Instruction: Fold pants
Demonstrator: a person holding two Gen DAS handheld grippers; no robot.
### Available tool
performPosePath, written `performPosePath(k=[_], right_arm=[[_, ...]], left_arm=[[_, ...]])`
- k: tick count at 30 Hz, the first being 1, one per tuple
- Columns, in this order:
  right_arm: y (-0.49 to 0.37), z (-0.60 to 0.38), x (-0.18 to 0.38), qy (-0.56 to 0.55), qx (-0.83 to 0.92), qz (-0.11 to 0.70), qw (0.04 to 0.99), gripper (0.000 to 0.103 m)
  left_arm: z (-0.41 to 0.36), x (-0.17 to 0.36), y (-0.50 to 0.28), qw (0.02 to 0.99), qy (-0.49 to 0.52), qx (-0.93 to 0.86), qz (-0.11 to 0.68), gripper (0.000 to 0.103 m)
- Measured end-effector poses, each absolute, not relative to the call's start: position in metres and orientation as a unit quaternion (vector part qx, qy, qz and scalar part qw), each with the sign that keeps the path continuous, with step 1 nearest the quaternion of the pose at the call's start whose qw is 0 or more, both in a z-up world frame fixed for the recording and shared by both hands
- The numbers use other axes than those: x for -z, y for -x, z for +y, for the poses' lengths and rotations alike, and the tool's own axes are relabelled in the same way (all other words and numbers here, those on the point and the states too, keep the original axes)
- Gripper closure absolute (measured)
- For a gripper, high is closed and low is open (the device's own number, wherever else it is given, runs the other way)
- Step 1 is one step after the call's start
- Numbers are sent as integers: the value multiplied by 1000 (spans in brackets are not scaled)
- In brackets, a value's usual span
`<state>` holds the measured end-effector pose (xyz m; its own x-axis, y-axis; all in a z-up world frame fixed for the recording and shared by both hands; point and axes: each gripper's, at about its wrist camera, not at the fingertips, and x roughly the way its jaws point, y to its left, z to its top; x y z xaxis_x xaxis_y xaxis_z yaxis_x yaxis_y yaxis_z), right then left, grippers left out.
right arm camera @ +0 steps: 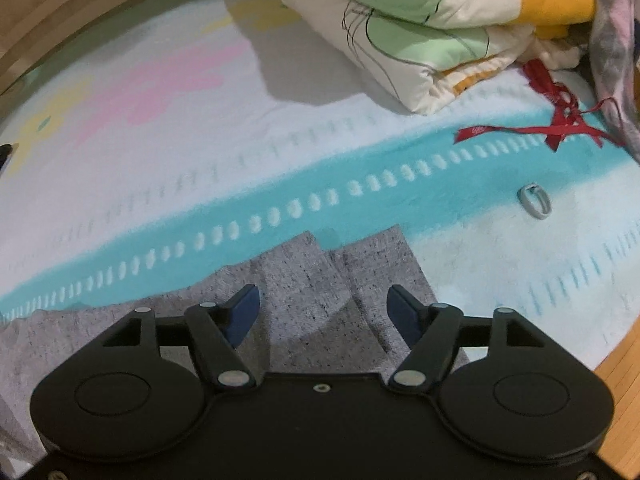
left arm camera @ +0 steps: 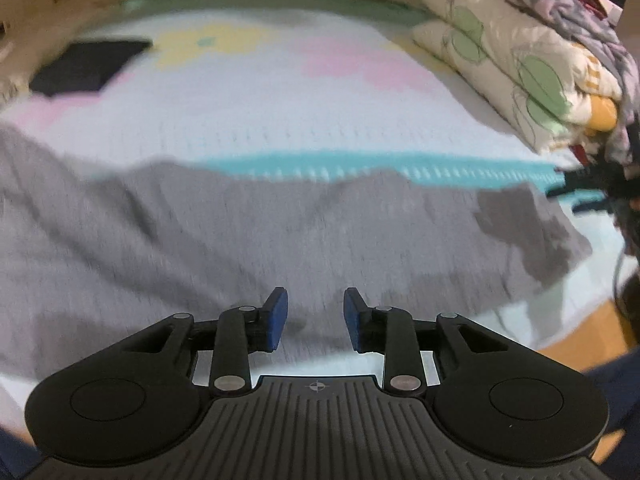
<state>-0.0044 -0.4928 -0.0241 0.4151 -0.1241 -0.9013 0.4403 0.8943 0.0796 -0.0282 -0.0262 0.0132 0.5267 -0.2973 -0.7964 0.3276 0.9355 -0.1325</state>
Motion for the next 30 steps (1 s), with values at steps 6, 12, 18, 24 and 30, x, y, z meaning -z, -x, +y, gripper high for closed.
performPosePath(k=[6,12,18,24,30], right_arm=[[9,-508,35,-186,163,521,817,31],[13,-519,47,-209,142,535,806,39],[12,-516,49,-194,144,541,806,49],[12,-507,45,-180,144,559,797,91],[29,-497,17,-110,207,545,805,96]], left_arm=[[-40,8,-18,876,-44,164,451,72],[-24,58,-21,845,-39,147,512,72],[-18,57,-17,847,-34,151,509,71],[-12,56,-20,844,-13,148,515,71],[-17,49,-16,837,-5,181,516,71]])
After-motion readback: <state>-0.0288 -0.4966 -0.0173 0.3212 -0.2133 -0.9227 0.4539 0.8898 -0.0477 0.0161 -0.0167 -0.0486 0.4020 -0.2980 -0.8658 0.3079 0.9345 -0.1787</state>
